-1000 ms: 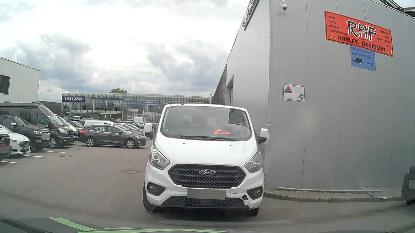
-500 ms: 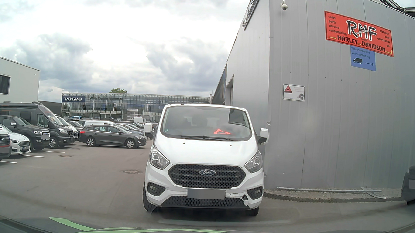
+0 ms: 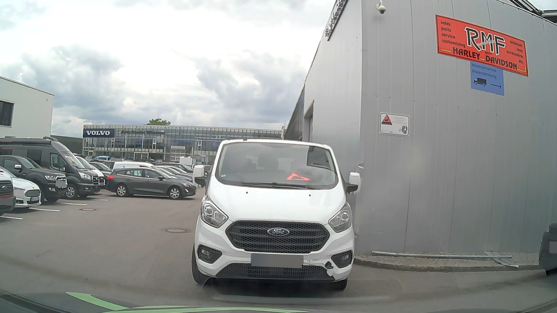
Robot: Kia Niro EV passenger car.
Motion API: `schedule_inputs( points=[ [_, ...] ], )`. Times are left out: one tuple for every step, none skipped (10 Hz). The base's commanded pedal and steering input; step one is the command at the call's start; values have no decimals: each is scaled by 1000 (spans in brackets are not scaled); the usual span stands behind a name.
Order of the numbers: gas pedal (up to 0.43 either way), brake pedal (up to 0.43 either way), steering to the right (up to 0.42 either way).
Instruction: Follow the waypoints while adhering to traffic rules and regulations
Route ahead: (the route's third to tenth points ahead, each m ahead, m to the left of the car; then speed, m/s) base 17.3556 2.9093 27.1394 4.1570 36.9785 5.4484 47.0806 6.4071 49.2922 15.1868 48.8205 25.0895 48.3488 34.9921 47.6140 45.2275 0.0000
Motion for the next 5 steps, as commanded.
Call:
schedule_inputs(
  points=[
    [0, 457, -462],
    [0, 463, -463],
    [0, 457, -462],
    [0, 457, -462],
    [0, 457, -462]
  ],
)
